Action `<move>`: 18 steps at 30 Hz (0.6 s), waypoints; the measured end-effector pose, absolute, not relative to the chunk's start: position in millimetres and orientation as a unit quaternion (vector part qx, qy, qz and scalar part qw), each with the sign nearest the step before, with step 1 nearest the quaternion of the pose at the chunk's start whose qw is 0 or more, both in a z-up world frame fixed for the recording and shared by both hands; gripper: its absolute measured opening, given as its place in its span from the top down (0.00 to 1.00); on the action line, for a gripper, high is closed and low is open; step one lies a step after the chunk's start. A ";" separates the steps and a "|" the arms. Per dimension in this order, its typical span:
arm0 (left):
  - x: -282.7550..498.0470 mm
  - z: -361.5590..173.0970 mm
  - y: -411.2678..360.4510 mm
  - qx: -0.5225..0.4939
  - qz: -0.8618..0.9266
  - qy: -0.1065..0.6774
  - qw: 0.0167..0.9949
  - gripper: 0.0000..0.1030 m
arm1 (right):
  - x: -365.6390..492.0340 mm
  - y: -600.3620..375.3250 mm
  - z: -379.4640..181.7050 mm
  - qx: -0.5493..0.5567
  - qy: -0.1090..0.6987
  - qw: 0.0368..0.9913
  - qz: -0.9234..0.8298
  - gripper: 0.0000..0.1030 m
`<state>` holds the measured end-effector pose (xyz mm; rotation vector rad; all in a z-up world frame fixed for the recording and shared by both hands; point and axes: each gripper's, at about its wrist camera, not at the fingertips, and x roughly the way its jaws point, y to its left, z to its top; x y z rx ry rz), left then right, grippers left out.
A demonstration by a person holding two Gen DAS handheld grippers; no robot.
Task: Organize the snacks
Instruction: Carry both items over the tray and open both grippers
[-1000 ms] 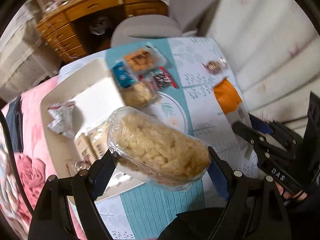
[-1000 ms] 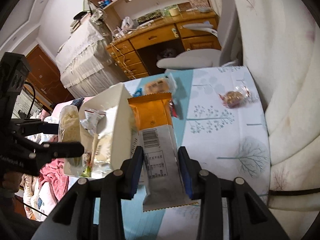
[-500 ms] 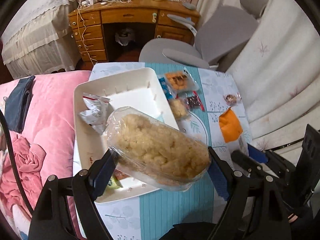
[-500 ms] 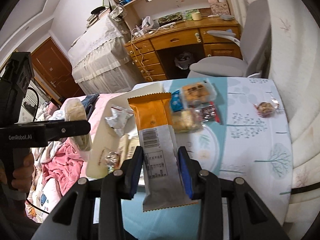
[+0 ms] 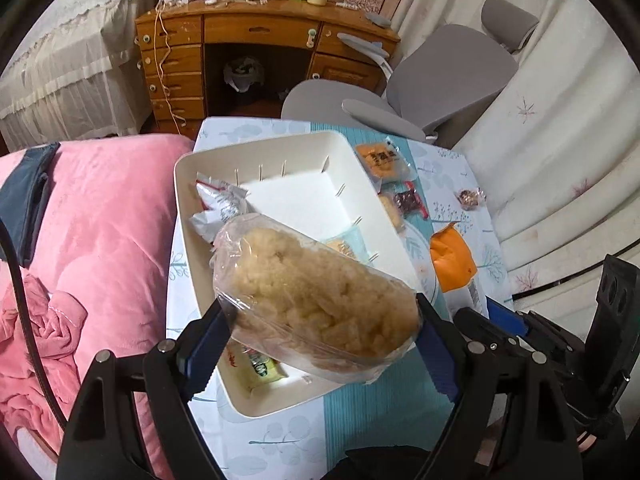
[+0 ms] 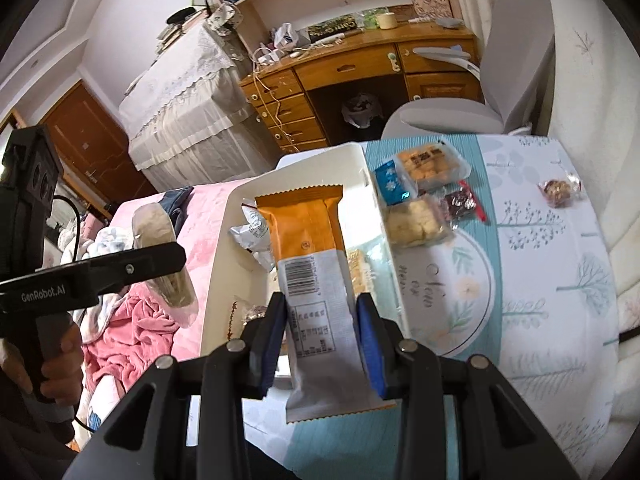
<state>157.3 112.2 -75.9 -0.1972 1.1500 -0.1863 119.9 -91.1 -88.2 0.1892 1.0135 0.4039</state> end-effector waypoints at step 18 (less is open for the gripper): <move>170.5 -118.8 133.2 -0.113 -0.116 0.603 0.781 0.01 | 104.7 -58.3 -116.5 0.099 0.525 0.835 0.129 0.33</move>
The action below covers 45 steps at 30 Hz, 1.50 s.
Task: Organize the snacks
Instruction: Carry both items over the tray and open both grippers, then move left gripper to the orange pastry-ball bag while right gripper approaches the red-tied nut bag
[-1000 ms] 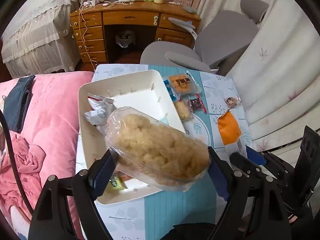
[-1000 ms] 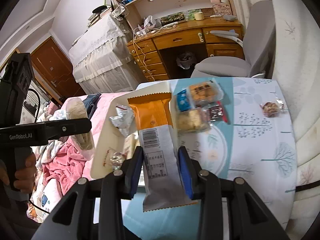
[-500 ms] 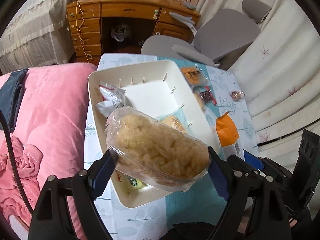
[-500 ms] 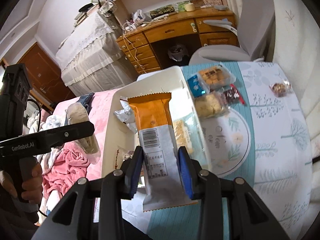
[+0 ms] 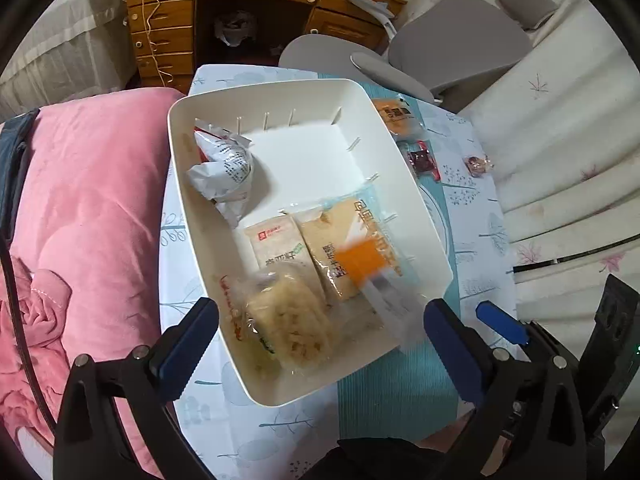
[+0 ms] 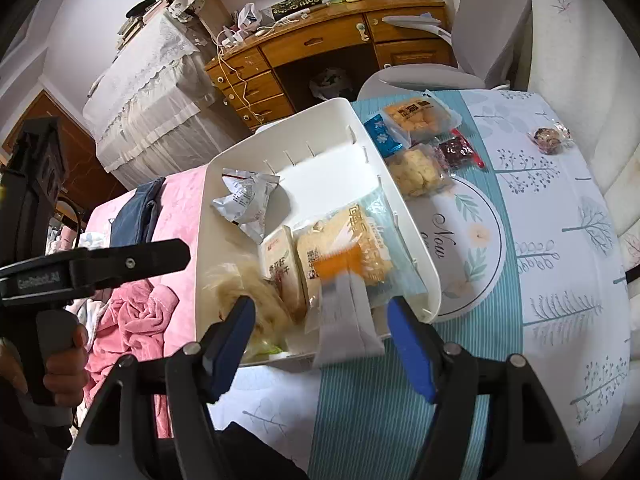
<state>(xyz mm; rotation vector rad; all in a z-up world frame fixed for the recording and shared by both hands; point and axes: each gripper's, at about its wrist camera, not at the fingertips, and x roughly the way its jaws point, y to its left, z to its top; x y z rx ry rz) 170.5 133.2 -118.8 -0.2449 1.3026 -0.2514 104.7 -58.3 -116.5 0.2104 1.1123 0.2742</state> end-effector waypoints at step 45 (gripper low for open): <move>295.0 -111.8 -90.4 -0.020 -0.089 0.614 0.784 0.01 | 210.9 -281.0 -146.5 0.186 0.546 0.815 0.056 0.24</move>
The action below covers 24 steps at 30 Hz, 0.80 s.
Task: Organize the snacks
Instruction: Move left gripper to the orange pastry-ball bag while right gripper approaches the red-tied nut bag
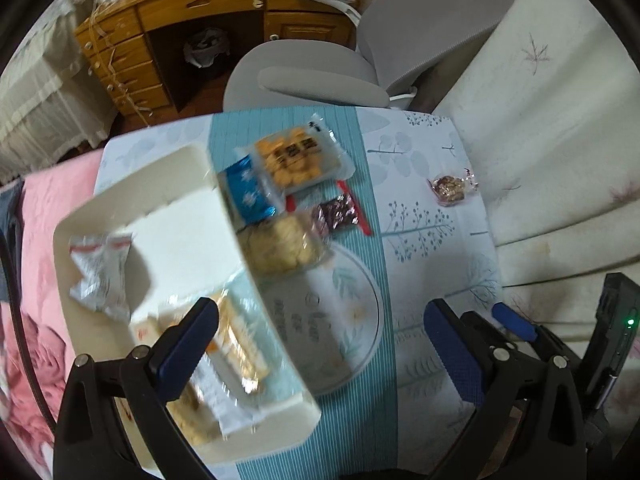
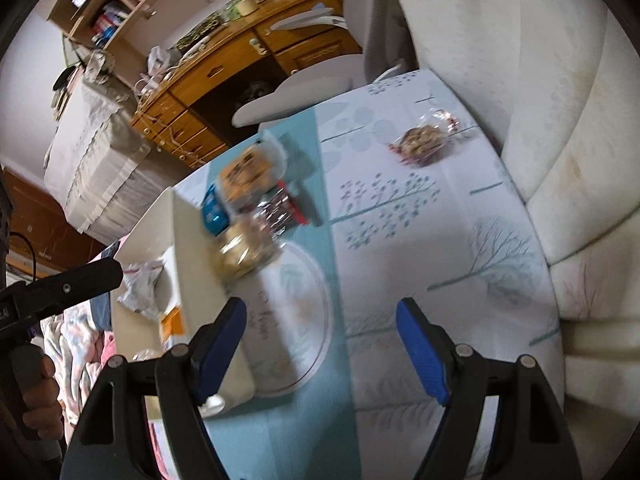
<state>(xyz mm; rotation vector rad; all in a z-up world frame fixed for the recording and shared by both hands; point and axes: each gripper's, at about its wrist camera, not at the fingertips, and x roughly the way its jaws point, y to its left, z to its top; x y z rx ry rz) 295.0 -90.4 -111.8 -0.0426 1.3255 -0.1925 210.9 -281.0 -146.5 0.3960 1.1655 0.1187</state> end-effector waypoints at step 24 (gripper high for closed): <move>448.8 -214.2 -149.9 0.215 -0.120 0.660 0.710 0.01 | 330.9 -338.7 -217.2 0.183 0.474 0.860 -0.051 0.25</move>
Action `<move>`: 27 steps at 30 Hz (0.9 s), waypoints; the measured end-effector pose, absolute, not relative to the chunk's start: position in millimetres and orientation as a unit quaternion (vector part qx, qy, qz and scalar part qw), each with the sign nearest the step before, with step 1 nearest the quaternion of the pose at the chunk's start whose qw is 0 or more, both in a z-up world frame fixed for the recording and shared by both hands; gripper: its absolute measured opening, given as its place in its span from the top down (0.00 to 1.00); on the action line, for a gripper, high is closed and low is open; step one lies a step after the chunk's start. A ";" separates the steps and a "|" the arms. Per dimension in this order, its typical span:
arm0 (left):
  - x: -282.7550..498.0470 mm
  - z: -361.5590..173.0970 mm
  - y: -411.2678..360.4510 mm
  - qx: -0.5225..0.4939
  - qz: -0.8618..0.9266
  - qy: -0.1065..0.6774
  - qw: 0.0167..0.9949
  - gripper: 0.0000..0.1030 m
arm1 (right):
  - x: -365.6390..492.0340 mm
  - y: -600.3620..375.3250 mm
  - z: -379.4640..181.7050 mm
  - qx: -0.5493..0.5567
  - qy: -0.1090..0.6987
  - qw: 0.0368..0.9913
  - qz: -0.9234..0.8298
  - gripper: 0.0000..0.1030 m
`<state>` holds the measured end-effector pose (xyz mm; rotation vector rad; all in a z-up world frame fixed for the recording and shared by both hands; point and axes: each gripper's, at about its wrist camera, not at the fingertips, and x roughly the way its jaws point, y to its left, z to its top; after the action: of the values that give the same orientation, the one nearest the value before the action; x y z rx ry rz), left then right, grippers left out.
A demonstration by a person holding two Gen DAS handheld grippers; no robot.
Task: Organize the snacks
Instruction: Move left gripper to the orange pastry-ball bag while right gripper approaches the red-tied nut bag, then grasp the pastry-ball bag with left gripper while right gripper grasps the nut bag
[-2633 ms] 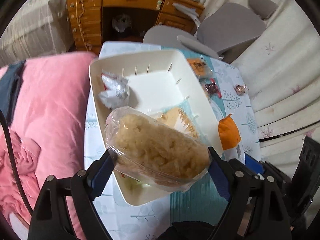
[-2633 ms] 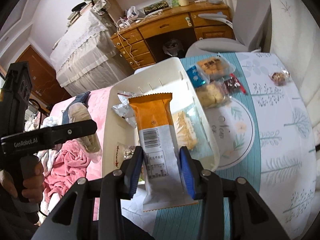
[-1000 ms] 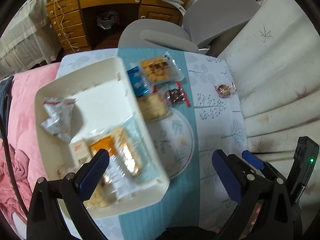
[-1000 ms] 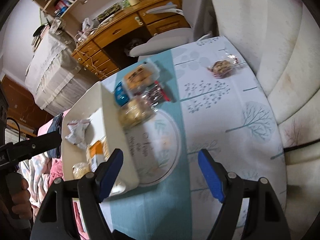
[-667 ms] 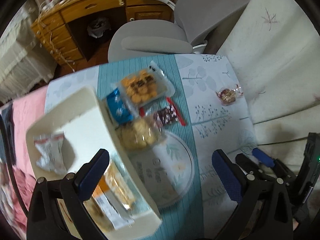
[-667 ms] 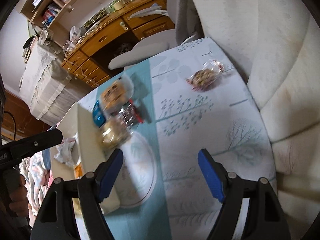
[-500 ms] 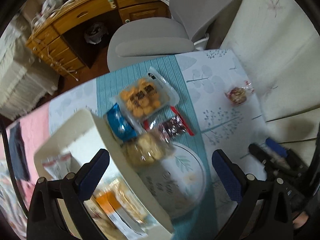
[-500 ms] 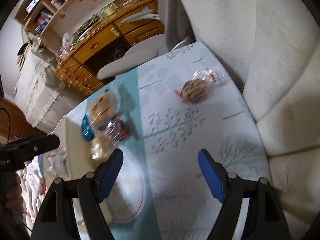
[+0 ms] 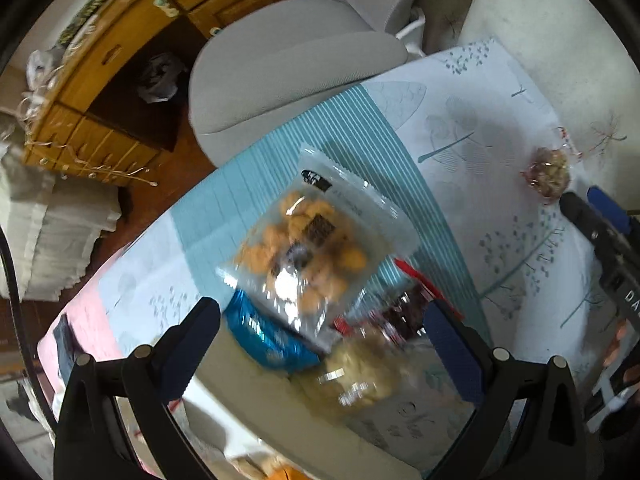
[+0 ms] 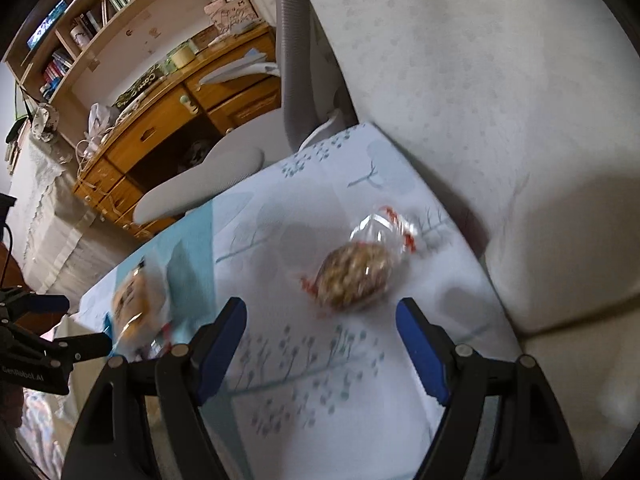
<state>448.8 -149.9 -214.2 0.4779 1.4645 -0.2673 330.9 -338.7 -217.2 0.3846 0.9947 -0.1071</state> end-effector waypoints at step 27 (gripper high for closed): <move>488.4 -275.1 -139.9 0.200 -0.149 0.629 0.736 0.07 | 381.9 -333.1 -250.9 0.063 0.503 0.856 -0.102 0.54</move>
<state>488.4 -139.9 -275.1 0.4394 1.3819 -0.3267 381.9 -333.1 -250.9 0.1315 1.0565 -0.2152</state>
